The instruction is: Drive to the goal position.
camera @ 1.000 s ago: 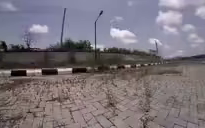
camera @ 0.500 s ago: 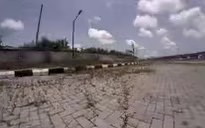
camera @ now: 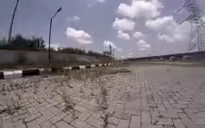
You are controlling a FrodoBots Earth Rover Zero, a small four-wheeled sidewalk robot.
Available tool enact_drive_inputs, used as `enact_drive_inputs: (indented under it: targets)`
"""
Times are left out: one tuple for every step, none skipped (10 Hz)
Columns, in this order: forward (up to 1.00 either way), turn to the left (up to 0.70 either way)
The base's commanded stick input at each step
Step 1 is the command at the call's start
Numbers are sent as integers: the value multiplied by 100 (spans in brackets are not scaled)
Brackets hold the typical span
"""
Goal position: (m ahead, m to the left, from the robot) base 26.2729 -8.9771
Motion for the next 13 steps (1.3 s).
enact_drive_inputs:
  targets:
    - [0, -100]
    - [0, -100]
    - [0, -100]
    - [0, -100]
    - [0, -100]
    - [0, -100]
    - [0, -100]
    - [0, -100]
    - [0, -100]
    - [0, -84]
    - [0, -18]
    - [33, 0]
    - [78, 0]
